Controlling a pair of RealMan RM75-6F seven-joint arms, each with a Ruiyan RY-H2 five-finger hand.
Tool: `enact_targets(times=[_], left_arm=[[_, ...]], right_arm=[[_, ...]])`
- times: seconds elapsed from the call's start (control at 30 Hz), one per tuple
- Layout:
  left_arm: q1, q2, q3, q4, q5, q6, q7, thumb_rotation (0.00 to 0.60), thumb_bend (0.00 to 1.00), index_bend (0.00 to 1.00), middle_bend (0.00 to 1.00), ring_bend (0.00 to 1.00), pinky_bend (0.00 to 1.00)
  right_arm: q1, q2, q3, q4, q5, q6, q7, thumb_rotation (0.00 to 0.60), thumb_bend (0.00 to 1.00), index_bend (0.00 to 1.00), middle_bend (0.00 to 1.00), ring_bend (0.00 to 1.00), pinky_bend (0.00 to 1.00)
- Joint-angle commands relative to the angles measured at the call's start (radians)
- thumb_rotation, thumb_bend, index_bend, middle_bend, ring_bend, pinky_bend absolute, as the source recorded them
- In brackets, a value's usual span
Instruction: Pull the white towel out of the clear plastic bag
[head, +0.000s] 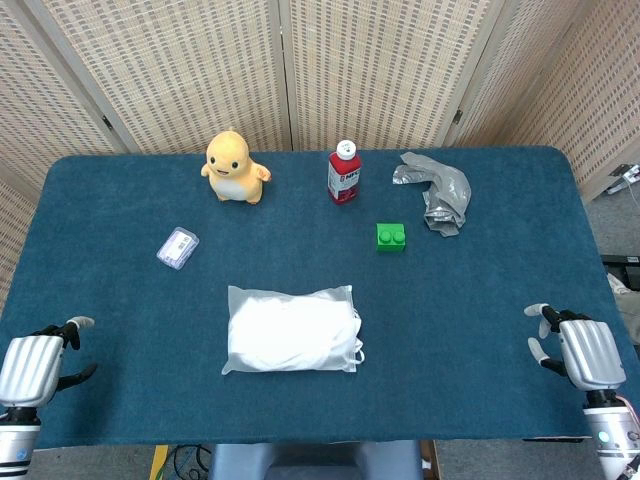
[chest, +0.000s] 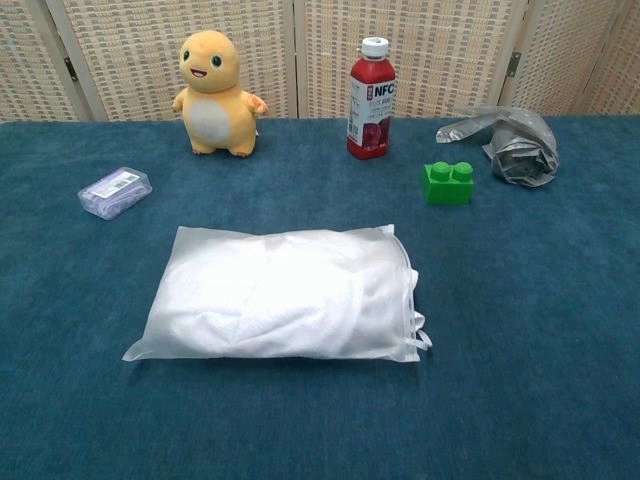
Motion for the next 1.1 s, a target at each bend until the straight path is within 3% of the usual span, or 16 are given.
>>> enact_targets(times=[0.03, 0.17, 0.3, 0.4, 0.53, 0.6, 0.8, 1.1], left_arm=[[0.002, -0.001, 0.002, -0.018, -0.004, -0.002, -0.013, 0.600, 0.01, 0.35, 0.57, 0.55, 0.66], [0.000, 0.003, -0.004, -0.041, -0.009, -0.003, -0.041, 0.600, 0.01, 0.35, 0.57, 0.53, 0.65], [-0.008, 0.005, -0.003, -0.088, 0.013, -0.006, -0.055, 0.600, 0.01, 0.30, 0.51, 0.45, 0.55], [-0.028, 0.024, 0.008, -0.147, 0.035, -0.042, -0.048, 0.600, 0.01, 0.21, 0.39, 0.34, 0.48], [-0.074, 0.046, 0.006, -0.234, 0.057, -0.105, -0.031, 0.600, 0.01, 0.10, 0.08, 0.18, 0.40], [-0.103, 0.049, -0.001, -0.279, 0.059, -0.145, -0.024, 0.600, 0.01, 0.04, 0.01, 0.12, 0.36], [-0.205, 0.025, -0.045, -0.369, 0.025, -0.265, 0.033, 0.600, 0.00, 0.00, 0.00, 0.01, 0.27], [-0.377, -0.041, -0.123, -0.451, -0.167, -0.441, 0.195, 0.600, 0.00, 0.00, 0.00, 0.00, 0.15]], right_arm=[[0.003, -0.002, -0.002, 0.002, -0.009, 0.000, 0.005, 0.600, 0.30, 0.39, 0.59, 0.49, 0.57], [0.015, 0.003, 0.008, 0.001, -0.009, -0.008, 0.015, 0.600, 0.30, 0.39, 0.59, 0.49, 0.57], [0.023, 0.008, 0.010, -0.002, -0.016, -0.011, 0.014, 0.600, 0.30, 0.39, 0.59, 0.49, 0.57], [0.022, 0.013, 0.013, -0.010, -0.019, -0.003, 0.013, 0.600, 0.29, 0.39, 0.59, 0.49, 0.57], [0.020, 0.022, 0.018, -0.024, -0.025, 0.016, 0.008, 0.600, 0.29, 0.39, 0.59, 0.49, 0.57], [0.020, 0.029, 0.019, -0.032, -0.026, 0.018, 0.006, 0.600, 0.29, 0.39, 0.59, 0.49, 0.57], [0.022, 0.040, 0.020, -0.040, -0.019, 0.012, 0.005, 0.600, 0.29, 0.39, 0.59, 0.49, 0.57], [0.018, 0.044, 0.016, -0.017, -0.013, 0.009, 0.034, 0.600, 0.29, 0.39, 0.59, 0.49, 0.57]])
